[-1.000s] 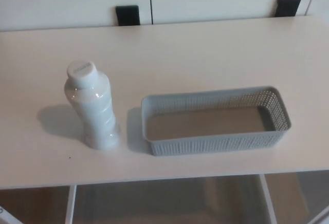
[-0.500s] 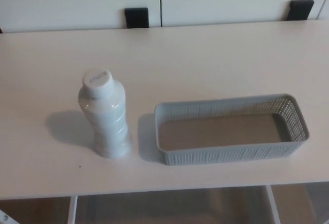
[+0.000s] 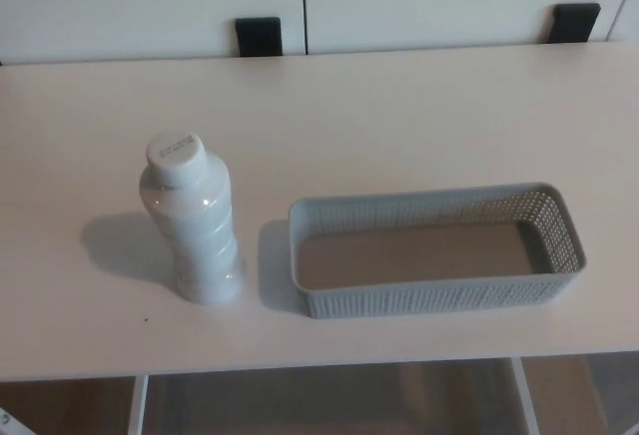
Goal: The robot walk up to a desk on which a bottle is kept on the left hand side and a container is kept on the right hand side. The robot uses its left hand to pick up the bottle and places it in the container.
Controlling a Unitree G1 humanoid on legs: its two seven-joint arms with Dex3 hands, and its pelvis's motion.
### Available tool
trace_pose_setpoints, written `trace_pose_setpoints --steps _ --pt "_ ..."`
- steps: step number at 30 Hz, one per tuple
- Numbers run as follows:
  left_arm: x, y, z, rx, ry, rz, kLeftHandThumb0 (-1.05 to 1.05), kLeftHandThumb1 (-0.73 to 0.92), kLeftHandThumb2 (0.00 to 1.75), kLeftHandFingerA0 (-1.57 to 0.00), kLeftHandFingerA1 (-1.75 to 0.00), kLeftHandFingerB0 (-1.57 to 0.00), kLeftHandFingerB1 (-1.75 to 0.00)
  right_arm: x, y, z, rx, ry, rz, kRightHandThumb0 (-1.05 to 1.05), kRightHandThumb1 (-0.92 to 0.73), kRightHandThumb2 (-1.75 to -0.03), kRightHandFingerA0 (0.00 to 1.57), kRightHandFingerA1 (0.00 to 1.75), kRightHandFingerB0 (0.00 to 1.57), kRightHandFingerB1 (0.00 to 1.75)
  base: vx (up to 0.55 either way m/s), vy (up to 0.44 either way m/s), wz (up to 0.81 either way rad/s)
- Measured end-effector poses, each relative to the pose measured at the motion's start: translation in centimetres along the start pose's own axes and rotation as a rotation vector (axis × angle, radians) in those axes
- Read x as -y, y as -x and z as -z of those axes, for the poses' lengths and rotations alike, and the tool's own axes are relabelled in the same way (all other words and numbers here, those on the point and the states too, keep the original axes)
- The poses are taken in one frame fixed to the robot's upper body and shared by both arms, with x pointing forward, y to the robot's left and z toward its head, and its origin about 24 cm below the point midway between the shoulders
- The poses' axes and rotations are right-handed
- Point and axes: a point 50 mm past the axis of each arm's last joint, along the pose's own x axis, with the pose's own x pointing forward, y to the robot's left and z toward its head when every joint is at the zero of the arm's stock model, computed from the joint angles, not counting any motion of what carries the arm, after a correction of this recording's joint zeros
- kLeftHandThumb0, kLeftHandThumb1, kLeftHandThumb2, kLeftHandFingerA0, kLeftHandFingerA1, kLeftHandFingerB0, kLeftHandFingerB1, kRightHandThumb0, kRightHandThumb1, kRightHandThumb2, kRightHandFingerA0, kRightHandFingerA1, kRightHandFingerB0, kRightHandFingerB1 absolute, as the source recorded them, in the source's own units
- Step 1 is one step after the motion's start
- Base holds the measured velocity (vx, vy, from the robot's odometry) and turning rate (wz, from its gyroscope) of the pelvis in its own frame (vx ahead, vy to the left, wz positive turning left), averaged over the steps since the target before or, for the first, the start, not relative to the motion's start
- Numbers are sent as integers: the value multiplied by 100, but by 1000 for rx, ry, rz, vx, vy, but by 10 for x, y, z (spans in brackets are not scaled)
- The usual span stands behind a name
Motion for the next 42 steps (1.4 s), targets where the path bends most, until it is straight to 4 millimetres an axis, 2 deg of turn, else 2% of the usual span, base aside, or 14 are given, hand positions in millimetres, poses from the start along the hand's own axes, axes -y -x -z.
trace_pose_setpoints --steps 2,8,9,12,13,14,16,18,22,24,26,27,29,42 --pt "-10 -3 -28 123 6 -59 -81 60 86 0 0 0 0 0 -1 0 -4 -4 2 -38 -54 -56 47 53 31 44 0 0 0" --pt "-6 -3 -105 444 15 -72 -74 55 82 0 0 0 0 -3 -4 -3 4 3 -3 -40 -53 -56 47 53 34 45 0 0 0" --pt "-6 -3 -105 444 15 -72 -69 66 59 0 0 0 0 -3 -4 -3 4 3 -3 -42 -52 -56 47 52 34 45 0 0 0" --pt "16 2 -145 611 -11 0 -87 49 85 0 -7 0 0 -3 -5 -3 5 9 -3 -41 -52 -55 49 53 35 45 0 0 0" --pt "22 4 -152 642 -18 20 -81 55 58 0 -4 0 0 -4 -5 -4 7 11 -4 -40 -51 -55 51 54 37 46 0 0 0" --pt "29 6 -161 677 -25 45 -97 54 91 0 -7 0 0 -4 -6 -4 8 13 -5 -37 -52 -55 49 53 37 45 0 0 0" --pt "49 9 -180 752 -46 115 -80 53 57 0 0 0 0 -5 -7 -6 12 20 -8 -36 -53 -56 47 53 36 44 0 0 0" --pt "75 15 -204 841 -74 205 -88 51 90 0 -8 0 0 -7 -10 -10 28 30 -13 -36 -54 -56 48 53 36 45 0 0 0" --pt "113 18 -230 903 -86 345 -87 45 62 0 -6 0 0 -9 -12 -16 46 40 -19 -35 -55 -55 52 54 40 46 0 0 0" --pt "126 16 -235 897 -96 395 -90 52 92 0 -8 0 0 -10 -12 -18 56 47 -21 -36 -55 -55 53 54 44 46 0 0 0" --pt "140 13 -238 882 -105 440 -89 51 91 0 -9 0 0 -11 -13 -22 72 59 -24 -37 -55 -55 53 54 43 46 0 0 0" --pt "149 9 -237 863 -112 469 -91 46 62 0 -6 0 0 -13 -14 -26 86 66 -25 -36 -55 -55 53 54 43 46 0 0 0" --pt "157 5 -235 836 -122 498 -85 50 91 0 -9 0 0 -13 -15 -29 92 72 -25 -37 -53 -55 55 55 45 47 0 0 0" --pt "171 -14 -205 681 -145 547 -85 45 61 0 -7 0 0 -16 -16 -32 77 81 -15 -37 -55 -55 53 54 47 48 0 0 0"
